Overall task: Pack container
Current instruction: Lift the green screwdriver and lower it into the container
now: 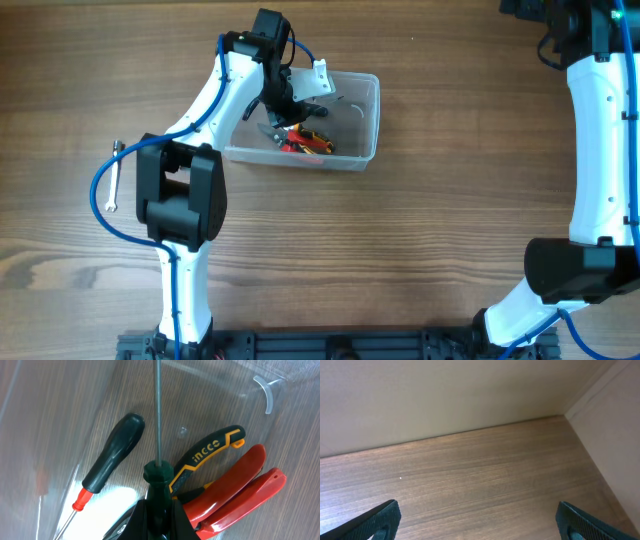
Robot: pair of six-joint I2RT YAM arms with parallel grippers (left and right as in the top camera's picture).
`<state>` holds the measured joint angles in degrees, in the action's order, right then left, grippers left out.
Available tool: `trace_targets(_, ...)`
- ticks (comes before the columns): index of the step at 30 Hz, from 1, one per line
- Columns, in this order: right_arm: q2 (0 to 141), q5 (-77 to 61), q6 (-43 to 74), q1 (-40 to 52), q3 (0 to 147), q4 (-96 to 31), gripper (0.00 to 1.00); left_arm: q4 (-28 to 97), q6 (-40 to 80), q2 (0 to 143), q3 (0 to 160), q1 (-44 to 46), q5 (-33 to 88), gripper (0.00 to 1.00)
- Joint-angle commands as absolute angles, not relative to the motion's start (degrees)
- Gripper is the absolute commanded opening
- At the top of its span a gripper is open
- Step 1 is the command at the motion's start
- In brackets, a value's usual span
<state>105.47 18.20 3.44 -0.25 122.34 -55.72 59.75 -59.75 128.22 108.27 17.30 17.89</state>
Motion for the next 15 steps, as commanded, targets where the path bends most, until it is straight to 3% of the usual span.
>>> trace_targets(1,105.2,18.1,4.5,0.0,122.6,-55.6,1.00,59.6,-61.3,130.3,108.7,17.3,18.2,0.05)
trace_targets(15,105.1,18.1,4.5,0.0,122.6,-55.6,1.00,58.5,-61.3,131.1,108.7,17.2,17.7,0.10)
